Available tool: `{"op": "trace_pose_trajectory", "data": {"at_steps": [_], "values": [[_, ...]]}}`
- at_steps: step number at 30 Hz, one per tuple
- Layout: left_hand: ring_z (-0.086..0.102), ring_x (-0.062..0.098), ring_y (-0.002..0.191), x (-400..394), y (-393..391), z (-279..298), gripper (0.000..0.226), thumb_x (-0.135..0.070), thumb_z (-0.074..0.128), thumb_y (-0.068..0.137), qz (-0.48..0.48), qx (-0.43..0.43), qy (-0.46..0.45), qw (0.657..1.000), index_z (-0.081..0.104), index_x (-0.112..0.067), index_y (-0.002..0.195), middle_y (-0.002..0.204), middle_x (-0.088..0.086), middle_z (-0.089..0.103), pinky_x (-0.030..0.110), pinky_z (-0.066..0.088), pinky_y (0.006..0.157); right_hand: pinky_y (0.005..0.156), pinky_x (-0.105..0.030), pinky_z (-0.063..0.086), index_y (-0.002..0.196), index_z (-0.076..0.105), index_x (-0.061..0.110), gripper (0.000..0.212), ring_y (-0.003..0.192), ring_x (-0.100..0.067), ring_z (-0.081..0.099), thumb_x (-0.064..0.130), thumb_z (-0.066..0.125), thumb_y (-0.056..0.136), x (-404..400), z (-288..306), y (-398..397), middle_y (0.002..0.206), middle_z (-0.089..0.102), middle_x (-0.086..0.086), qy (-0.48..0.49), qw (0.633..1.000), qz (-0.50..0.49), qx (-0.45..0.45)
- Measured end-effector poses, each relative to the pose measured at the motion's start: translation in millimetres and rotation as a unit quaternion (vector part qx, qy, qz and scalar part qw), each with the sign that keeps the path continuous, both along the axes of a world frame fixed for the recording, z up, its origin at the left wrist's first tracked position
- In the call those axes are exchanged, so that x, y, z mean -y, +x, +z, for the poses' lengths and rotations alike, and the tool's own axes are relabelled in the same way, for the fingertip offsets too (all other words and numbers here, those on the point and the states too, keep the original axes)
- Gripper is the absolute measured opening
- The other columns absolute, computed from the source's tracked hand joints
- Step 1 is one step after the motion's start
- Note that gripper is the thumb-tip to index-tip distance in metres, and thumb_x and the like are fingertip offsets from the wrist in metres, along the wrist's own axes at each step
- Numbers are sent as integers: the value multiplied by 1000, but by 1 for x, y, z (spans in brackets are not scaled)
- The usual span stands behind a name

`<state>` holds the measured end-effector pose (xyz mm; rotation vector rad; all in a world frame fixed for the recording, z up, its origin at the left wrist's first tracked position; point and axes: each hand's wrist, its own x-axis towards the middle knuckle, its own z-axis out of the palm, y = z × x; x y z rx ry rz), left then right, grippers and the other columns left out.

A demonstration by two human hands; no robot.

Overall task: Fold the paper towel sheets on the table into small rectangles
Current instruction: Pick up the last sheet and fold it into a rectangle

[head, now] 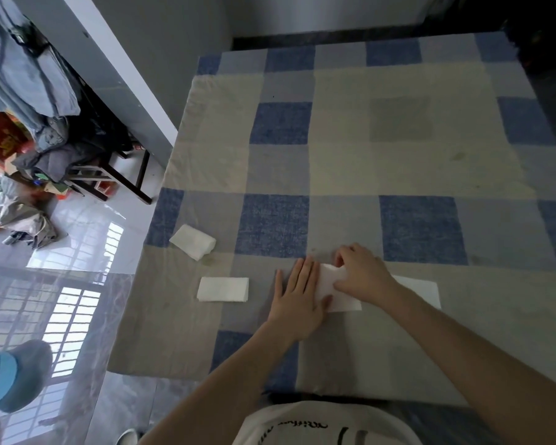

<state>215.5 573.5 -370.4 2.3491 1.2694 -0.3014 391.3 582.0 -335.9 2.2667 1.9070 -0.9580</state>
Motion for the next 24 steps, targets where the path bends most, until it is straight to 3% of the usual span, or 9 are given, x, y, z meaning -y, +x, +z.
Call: {"op": "trace_pose_trajectory", "data": {"at_steps": [2, 4, 7, 9, 12, 15, 18, 20, 24], "values": [[-23, 12, 145, -2, 0, 0, 78, -62, -3, 89, 5, 11, -19, 1000, -12, -17, 152, 160, -3, -19, 52, -13, 117, 71, -34, 44, 97, 46, 23, 38, 87, -19, 54, 28, 73, 69, -6, 0, 4, 98, 54, 2, -25, 998, -11, -49], [-20, 12, 146, -4, -2, -1, 71, -51, 16, 95, 11, 24, -24, 999, -9, -18, 153, 161, -4, -16, 54, -9, 117, 63, -30, 44, 98, 50, 21, 38, 83, -18, 57, 22, 75, 69, -10, -1, 10, 95, 59, 1, -43, 994, -18, -96], [0, 15, 146, -9, -1, 3, 81, -40, 50, 90, 82, 92, -35, 992, 2, -23, 154, 160, -5, 7, 49, 0, 118, 55, -24, 38, 85, 56, 17, 25, 77, -17, 55, 15, 74, 68, -13, -5, 18, 87, 60, -1, -45, 993, 11, -109], [14, 18, 140, -15, 2, 8, 87, -38, 60, 83, 119, 122, -42, 985, 7, -29, 152, 153, -6, 20, 45, 7, 117, 57, -27, 38, 80, 57, 14, 18, 75, -19, 55, 12, 72, 70, -10, -6, 21, 82, 60, -2, -35, 992, 17, -122], [24, 18, 133, -25, 3, 10, 76, -39, 67, 81, 126, 129, -32, 983, 28, -31, 146, 143, -7, 32, 40, 14, 112, 63, -33, 44, 81, 60, 11, 11, 75, -20, 59, 12, 69, 74, 0, -6, 26, 81, 63, -2, -9, 986, -7, -166], [30, 13, 124, -33, 1, 9, 43, -34, 72, 77, 130, 138, -24, 982, 57, -29, 117, 131, -10, 39, 32, 16, 100, 64, -35, 45, 80, 60, 12, 10, 74, -18, 59, 13, 68, 76, 9, -7, 29, 78, 64, -2, 16, 984, 1, -179], [39, 11, 108, -31, -3, 8, 17, -22, 71, 77, 144, 191, -17, 971, 60, -28, 88, 105, -15, 49, 26, 18, 82, 62, -29, 41, 71, 52, 23, 20, 70, -14, 54, 9, 65, 76, 17, -10, 31, 73, 58, 6, 46, 985, 33, -166], [42, 10, 97, -26, -6, 6, 19, -10, 67, 75, 132, 221, -17, 966, 59, -26, 81, 91, -14, 51, 26, 22, 76, 64, -26, 38, 70, 47, 25, 25, 72, -12, 48, 4, 61, 74, 23, -13, 33, 75, 50, 11, 68, 986, 72, -135], [39, 8, 86, -20, -13, 0, 31, 3, 60, 67, 96, 249, -9, 964, 59, -24, 83, 87, -12, 53, 30, 33, 76, 64, -30, 36, 75, 47, 26, 27, 78, -8, 38, 5, 58, 63, 42, -22, 38, 81, 42, 14, 142, 974, 162, -73]]}}
